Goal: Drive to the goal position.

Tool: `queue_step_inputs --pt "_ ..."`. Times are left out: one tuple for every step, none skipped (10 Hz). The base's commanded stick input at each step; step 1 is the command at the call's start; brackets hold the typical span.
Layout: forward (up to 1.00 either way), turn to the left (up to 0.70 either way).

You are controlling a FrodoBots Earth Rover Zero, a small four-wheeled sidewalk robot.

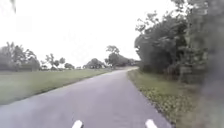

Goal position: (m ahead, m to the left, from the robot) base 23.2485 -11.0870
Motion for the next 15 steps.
queue_step_inputs --pt "0.80 0.03" --pt "0.80 0.03" --pt "0.80 0.03" --pt "0.80 0.03" --pt "0.80 0.03" --pt "0.80 0.03" --pt "0.80 0.03" --pt "0.80 0.03" --pt "0.80 0.03" --pt "0.80 0.03" --pt "0.80 0.03" --pt "0.80 0.03" --pt "0.80 0.03" --pt "0.80 0.03" --pt "0.80 0.03"
